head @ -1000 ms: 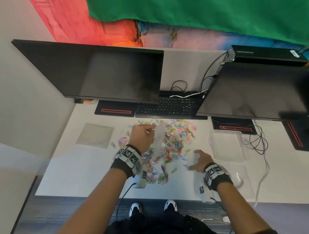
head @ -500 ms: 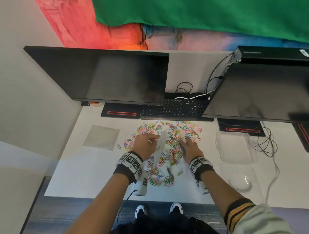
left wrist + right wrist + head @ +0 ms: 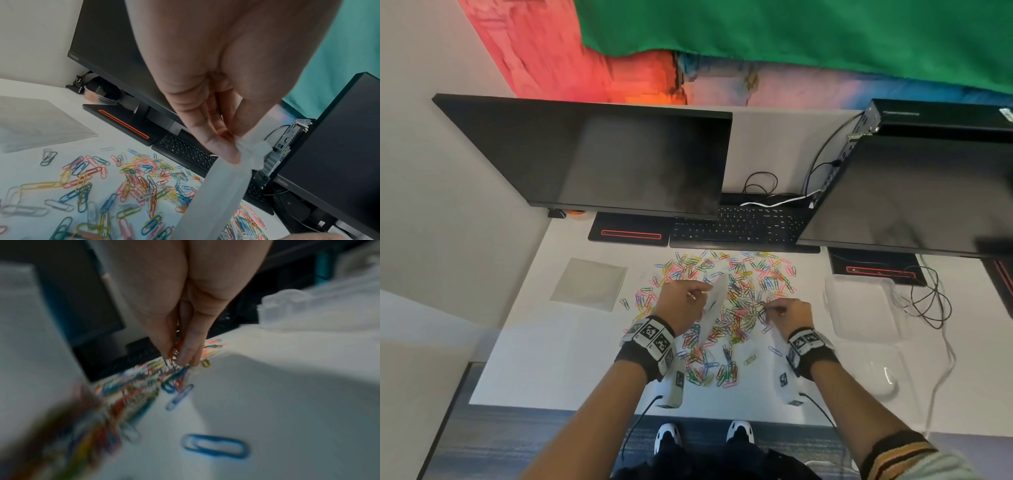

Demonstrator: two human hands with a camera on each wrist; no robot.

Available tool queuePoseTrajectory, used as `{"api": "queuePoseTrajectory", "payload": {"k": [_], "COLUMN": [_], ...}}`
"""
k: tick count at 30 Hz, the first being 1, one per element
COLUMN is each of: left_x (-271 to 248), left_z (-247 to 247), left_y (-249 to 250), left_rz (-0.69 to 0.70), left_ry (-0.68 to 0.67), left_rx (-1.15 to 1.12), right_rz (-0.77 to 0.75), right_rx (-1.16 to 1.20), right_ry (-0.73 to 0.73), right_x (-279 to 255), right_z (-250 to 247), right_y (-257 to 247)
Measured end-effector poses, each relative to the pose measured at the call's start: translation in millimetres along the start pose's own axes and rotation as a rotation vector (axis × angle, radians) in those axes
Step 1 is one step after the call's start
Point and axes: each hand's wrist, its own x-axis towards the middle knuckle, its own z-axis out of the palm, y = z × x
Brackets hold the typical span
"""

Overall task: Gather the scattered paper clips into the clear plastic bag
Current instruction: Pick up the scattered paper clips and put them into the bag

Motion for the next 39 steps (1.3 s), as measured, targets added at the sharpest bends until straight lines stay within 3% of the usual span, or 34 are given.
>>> {"api": "queuePoseTrajectory", "payload": {"k": [3,6,9,11,14,17,26,32,39], "left_x": [1,4,6,7,8,8,3,4,4], "left_z": [5,12,19,23,27,30,30,24,16], "left_y": [1,3,8,11,14,16,17,13,8], "left_rz": [0.02,0.042,0.056,0.067,0.078,0.058,0.059,0.087,0.042], "left_ry": [0.001,-0.007,-0.009,-0.017,-0.03,-0.03,-0.044,-0.006,0.058], "left_rx": [0.011,0.036,0.069,0.075,0.066,0.05,0.031,0.041,-0.028], "right_rz": [0.27,0.489,0.514,0.484,0.421,0.371,0.133,-0.021,-0.172], "right_rx": [0.395,0.996,1.343,1.45,1.397,1.115,0.328,0.19,0.255], "right_ry": [0.026,-0.111,-0.204,-0.25,-0.331,-0.391,-0.27,-0.193,-0.296], "right_x": [-4,-11,-15,-17,-19,-22,-22,-24,-28], "right_z": [-13,-29,-41,-46,-51,-46,-22,-19,-31], "right_y": [-2,-17,-38,-54,-79,-93,-109,-118,-122]}}
